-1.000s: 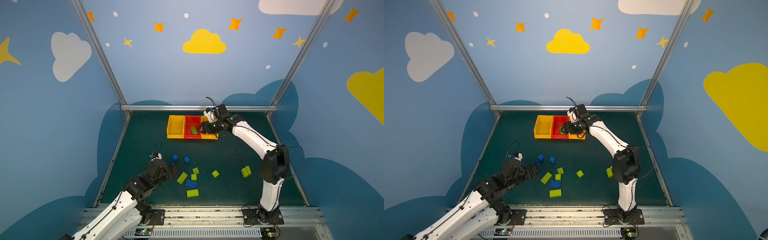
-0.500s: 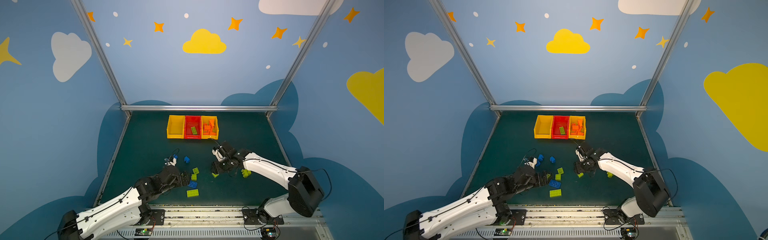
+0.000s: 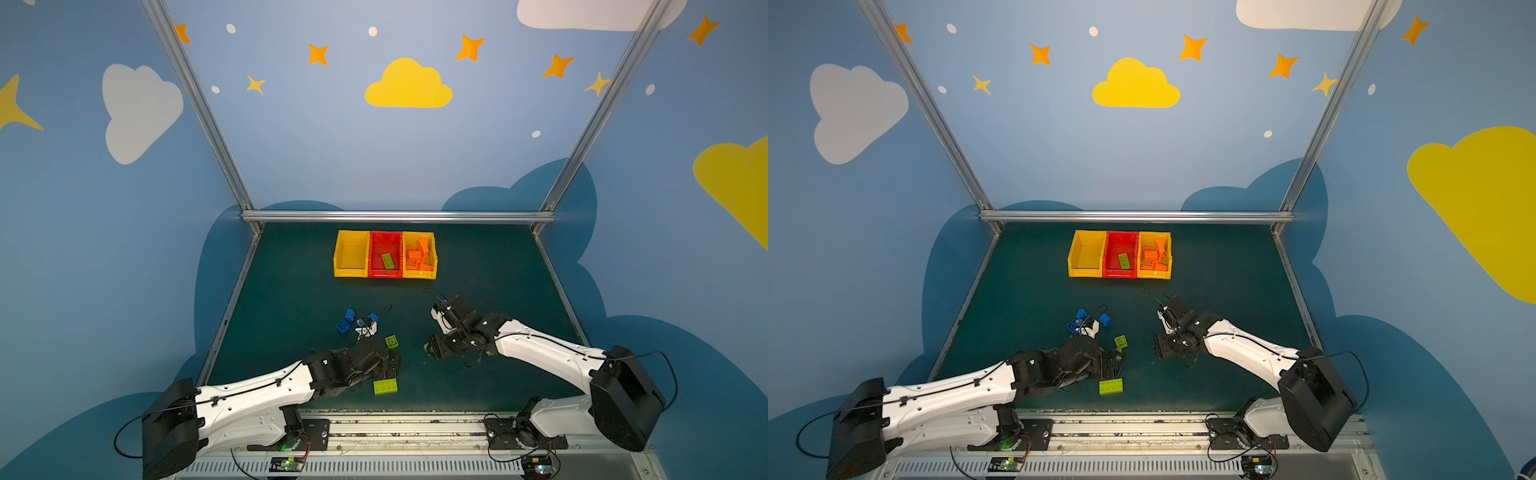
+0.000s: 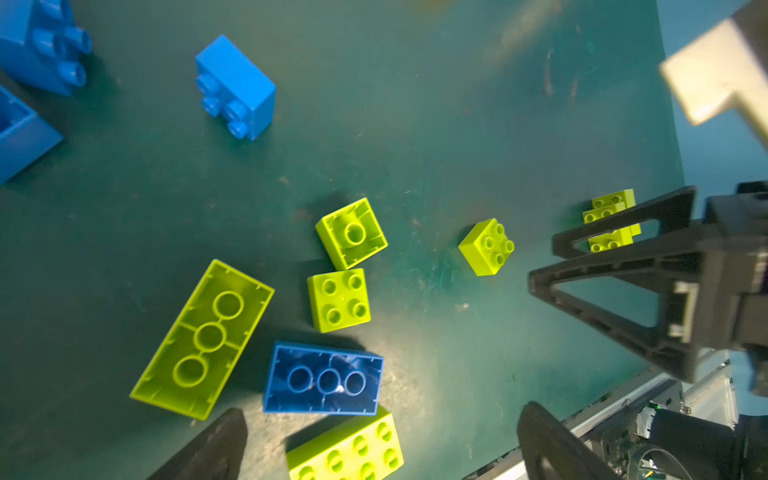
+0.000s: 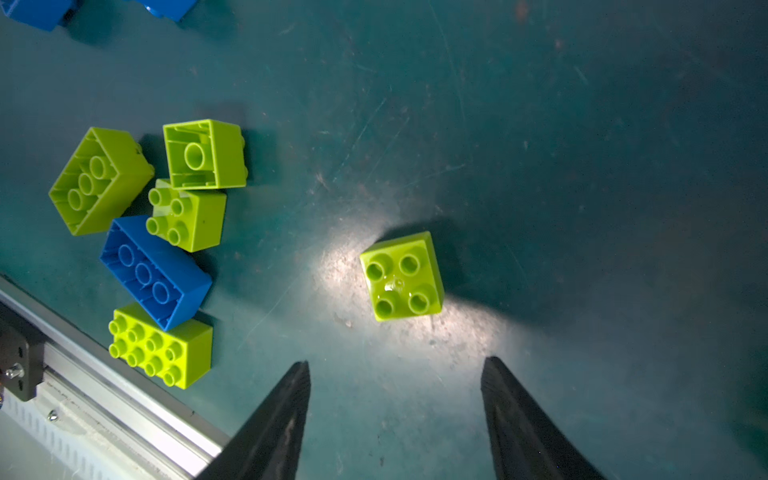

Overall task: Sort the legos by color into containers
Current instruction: 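Grasp the lime-green 2x2 brick with the right gripper while the left arm reaches forward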

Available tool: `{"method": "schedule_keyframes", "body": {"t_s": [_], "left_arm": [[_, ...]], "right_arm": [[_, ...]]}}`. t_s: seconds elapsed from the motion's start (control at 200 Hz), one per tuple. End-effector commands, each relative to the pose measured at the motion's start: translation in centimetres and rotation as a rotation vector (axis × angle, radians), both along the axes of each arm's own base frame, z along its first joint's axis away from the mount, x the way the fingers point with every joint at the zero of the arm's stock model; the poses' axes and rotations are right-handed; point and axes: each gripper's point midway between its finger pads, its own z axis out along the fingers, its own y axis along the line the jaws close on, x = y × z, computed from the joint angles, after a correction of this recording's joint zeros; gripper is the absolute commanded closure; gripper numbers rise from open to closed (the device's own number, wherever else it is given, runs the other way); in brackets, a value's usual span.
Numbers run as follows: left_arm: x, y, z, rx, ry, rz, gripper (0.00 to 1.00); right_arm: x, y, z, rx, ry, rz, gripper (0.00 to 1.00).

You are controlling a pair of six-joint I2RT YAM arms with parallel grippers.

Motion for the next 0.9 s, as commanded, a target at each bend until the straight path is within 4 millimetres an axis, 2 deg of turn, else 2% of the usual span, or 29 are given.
{"method": "schedule_keyframes", "body": {"t_s": [0.0, 0.265, 0.495, 0.711, 0.891], "left_arm": [[0.6, -0.1, 0.9, -0.005, -0.031, 0.017, 0.00], [0.9, 1.9, 1.2, 0.029, -0.074, 0.068, 0.00], [0.9, 3.3, 0.1, 0.022, -0.070, 0.113, 0.00], [0.9, 4.6, -0.3, 0.014, -0.077, 0.140, 0.00], [0.9, 6.2, -0.6, -0.013, -0.084, 0.176, 0.00]], "right_arm": [[0.4, 0.9, -0.2, 0.006, -0.010, 0.020, 0.37], [0.8, 2.0, -1.9, -0.044, 0.022, 0.059, 0.38], [1.2, 2.6, -3.1, -0.109, 0.037, 0.082, 0.42], [0.7, 2.6, -4.3, -0.176, 0.068, 0.104, 0.57], [0.8, 2.7, -4.7, -0.238, 0.077, 0.112, 0.75]]}}
